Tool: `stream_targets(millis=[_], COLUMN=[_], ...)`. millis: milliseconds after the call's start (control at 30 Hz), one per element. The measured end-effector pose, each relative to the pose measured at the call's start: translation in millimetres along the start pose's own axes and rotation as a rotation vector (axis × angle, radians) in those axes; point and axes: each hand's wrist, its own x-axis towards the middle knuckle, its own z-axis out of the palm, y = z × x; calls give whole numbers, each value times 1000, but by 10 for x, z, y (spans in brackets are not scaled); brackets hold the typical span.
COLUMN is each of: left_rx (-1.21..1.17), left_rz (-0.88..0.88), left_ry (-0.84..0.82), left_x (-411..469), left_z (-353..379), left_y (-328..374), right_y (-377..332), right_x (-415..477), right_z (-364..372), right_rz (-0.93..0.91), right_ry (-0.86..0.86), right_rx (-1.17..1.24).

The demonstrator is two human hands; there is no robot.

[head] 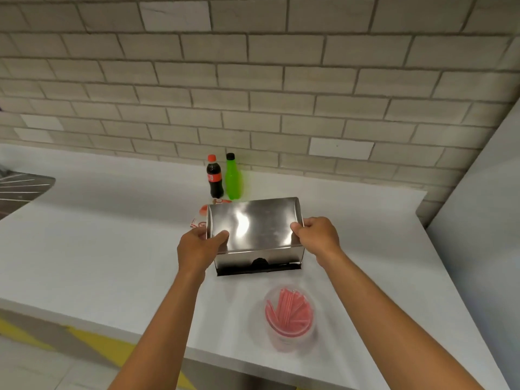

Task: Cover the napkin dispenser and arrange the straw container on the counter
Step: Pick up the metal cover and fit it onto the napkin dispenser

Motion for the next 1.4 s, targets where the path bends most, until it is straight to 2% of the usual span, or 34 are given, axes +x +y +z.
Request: stream_targets(millis=[267, 500, 867, 1400], left_rx=[50, 168, 279, 447], left_rz=[-27, 54, 82, 143], left_ry=[-54, -95, -144, -138], left_x=[337, 481, 531, 477], left_z=[91, 108, 60, 65], left_y=[4, 60, 156, 243], right_y=[-74, -126, -165, -177], right_x=[206, 356, 514, 485], right_z=[87, 65, 16, 1], right_rz=[16, 46, 120, 117], right_ry=[24, 29, -26, -12], right_rx=[-155, -231, -129, -226])
